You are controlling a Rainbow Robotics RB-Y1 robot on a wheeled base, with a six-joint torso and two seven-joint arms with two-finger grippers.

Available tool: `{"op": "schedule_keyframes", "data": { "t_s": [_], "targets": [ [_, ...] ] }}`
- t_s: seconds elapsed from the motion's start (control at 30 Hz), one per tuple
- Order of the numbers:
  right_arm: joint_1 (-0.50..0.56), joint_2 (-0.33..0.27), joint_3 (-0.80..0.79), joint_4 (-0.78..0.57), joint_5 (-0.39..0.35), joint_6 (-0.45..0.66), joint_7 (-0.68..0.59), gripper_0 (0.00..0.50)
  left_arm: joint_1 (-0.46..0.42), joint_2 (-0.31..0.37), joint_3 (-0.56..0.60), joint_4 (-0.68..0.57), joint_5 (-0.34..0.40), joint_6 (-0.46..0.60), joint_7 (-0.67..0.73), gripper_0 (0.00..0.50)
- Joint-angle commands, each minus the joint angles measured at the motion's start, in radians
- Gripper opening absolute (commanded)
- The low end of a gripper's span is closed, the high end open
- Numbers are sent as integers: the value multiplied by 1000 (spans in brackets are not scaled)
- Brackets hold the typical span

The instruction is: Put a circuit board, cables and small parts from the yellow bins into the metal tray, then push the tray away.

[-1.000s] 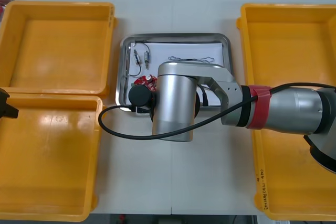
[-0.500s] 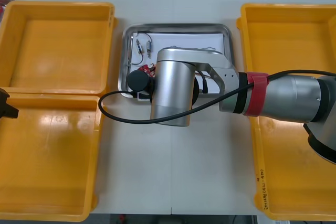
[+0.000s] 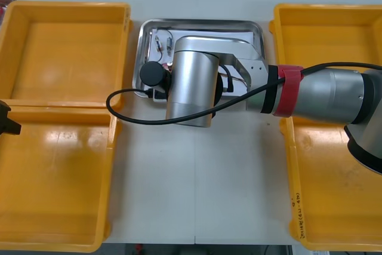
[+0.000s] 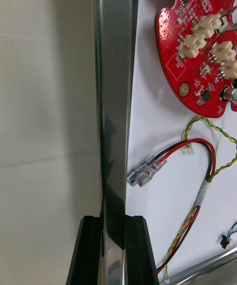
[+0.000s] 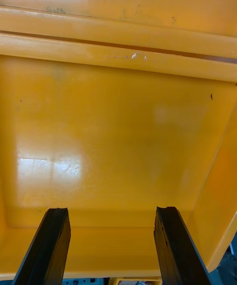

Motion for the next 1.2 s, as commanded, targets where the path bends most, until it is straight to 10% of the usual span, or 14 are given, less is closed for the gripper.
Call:
{"op": "schedule_keyframes", "data": {
  "t_s": [0.03,1.2],
  "targets": [
    [-61,29,7,15,19,-24,35,0,22,44,32,-28,-4,6,-69,500],
    [-78,31,7,223,128,-309,101,0,22,44,32,-28,-4,6,-69,500]
  ]
}}
